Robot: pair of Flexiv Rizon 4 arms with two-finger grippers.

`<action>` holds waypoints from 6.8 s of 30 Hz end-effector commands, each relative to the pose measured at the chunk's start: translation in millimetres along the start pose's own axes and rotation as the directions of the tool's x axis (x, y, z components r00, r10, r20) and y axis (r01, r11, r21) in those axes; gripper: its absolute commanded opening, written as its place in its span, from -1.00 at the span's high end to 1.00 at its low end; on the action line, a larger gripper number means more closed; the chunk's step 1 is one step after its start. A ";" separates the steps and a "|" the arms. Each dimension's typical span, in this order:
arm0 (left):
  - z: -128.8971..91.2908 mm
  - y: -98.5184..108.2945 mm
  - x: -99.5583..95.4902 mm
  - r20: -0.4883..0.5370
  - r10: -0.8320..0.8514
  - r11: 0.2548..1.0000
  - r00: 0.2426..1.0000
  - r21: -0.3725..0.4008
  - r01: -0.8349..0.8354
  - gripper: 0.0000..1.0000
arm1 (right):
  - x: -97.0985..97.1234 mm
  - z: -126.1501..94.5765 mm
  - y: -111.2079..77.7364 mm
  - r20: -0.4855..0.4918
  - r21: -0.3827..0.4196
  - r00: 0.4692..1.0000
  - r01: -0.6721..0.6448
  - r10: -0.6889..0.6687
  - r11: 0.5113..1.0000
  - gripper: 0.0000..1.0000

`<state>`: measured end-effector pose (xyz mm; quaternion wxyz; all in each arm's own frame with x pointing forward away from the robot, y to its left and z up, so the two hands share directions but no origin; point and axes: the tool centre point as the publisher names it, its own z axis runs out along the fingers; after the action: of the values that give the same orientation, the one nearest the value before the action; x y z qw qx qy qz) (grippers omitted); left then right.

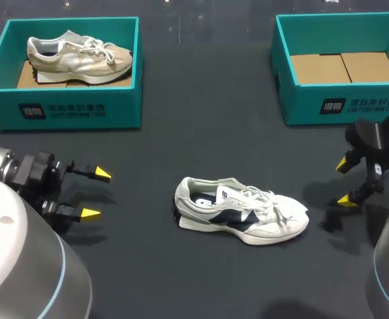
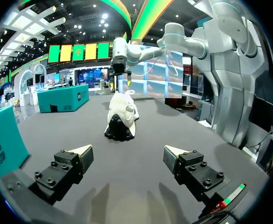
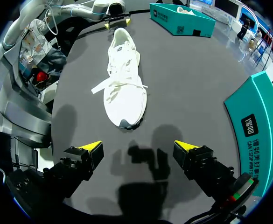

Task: Take the shoe out of the shoebox, open the shoe tongue, remove and reinsert the insole, then place the shoe into the shoebox

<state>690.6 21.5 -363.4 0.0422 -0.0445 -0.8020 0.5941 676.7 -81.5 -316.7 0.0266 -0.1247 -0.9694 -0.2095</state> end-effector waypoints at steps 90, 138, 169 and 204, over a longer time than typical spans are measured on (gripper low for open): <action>148.3 4.6 -36.6 -0.088 -0.015 1.000 0.996 0.008 0.015 -1.00 | 1.9 -0.4 -0.7 0.003 0.000 1.000 0.001 -0.001 1.000 -1.00; 196.3 -5.3 -24.7 -0.089 -0.047 0.999 0.995 0.014 0.049 -1.00 | 1.9 -0.4 -0.7 0.003 0.000 1.000 0.001 -0.001 1.000 -1.00; 219.1 -11.0 -25.1 -0.106 -0.012 0.999 0.994 0.043 0.017 1.00 | 1.9 -0.4 -0.7 0.003 0.000 1.000 0.001 -0.001 1.000 -1.00; 205.7 -6.2 -14.7 0.016 -0.051 0.998 0.999 0.026 0.051 1.00 | 1.9 -0.4 -0.7 0.003 0.000 1.000 0.001 -0.001 1.000 -1.00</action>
<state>682.4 -180.3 -415.2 0.0519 -0.0191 -0.7952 0.6038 676.7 -81.5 -316.7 0.0266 -0.1247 -0.9694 -0.2095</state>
